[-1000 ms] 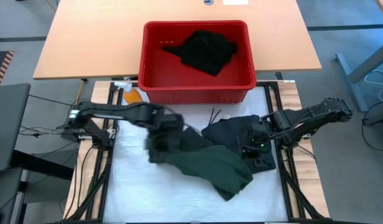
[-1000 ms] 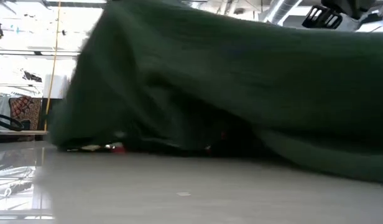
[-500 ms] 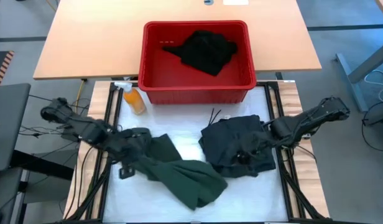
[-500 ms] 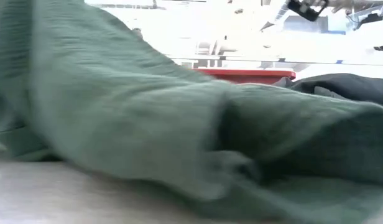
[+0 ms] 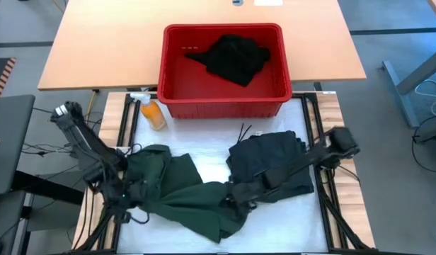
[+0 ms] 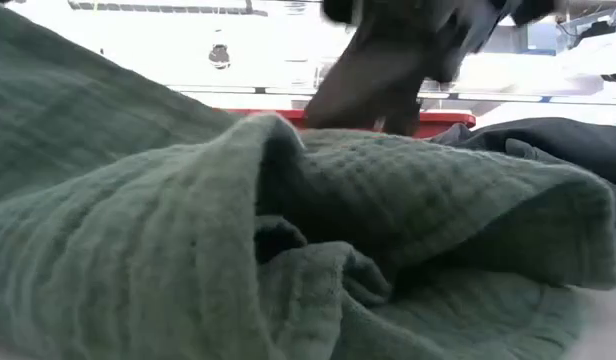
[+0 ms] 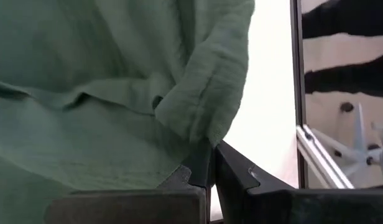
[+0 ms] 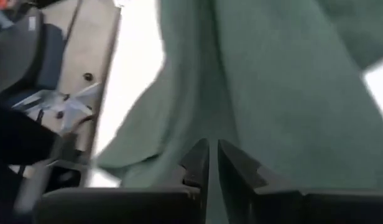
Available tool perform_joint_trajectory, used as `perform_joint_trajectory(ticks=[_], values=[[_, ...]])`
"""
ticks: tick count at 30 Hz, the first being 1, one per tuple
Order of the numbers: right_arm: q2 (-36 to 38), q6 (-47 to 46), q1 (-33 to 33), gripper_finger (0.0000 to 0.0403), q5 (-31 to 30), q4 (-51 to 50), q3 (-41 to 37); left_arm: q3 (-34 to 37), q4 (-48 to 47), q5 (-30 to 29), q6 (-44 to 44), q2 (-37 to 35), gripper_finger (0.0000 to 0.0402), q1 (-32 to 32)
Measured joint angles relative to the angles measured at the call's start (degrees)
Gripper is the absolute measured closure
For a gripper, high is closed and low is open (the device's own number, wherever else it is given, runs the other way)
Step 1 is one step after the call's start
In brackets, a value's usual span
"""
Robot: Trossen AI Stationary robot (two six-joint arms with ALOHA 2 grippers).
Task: Fold laundry
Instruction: Fold the green shirt
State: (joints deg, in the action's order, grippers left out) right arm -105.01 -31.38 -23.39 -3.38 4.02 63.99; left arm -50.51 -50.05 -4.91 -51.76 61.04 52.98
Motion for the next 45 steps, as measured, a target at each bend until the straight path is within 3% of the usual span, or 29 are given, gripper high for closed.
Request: perform_joint_trajectory(ticks=[4, 8, 11, 19, 25, 34, 41, 45], values=[[-7.7, -2.9, 1.2, 0.0365, 0.3, 0.4, 3.6, 3.3, 2.6, 0.3, -5.2, 0.0, 0.0401, 3.8], [-11.6, -9.5, 2.4, 0.0389, 1.4, -8.6, 6.6, 4.3, 2.2, 1.5, -10.4, 0.1, 0.0401, 6.7], [-11.9, -12.3, 2.9, 0.0388, 2.5, -19.6, 8.7, 4.3, 2.1, 3.2, -14.9, 0.1, 0.0401, 9.6], [-9.8, -9.3, 2.9, 0.0384, 3.1, -35.3, 8.5, 4.3, 2.0, 3.5, -34.1, 0.1, 0.0401, 17.5], [-8.3, -7.8, 3.1, 0.0380, 3.1, -47.3, 8.3, 4.3, 4.3, -0.6, -46.6, 0.1, 0.0401, 21.2], [-2.8, 1.0, 3.2, 0.0372, 5.1, -38.5, 7.7, 4.3, 8.7, -12.2, -47.2, 4.0, 0.0401, 21.8], [-0.5, -1.7, 2.6, 0.0357, 11.7, -36.0, 7.8, 4.3, 12.6, -10.1, -44.0, 11.0, 0.0401, 21.8], [-0.6, -5.7, -0.1, 0.0342, 12.4, -26.9, 7.9, 4.3, 16.4, -8.9, -40.2, 14.9, 0.0401, 21.7]])
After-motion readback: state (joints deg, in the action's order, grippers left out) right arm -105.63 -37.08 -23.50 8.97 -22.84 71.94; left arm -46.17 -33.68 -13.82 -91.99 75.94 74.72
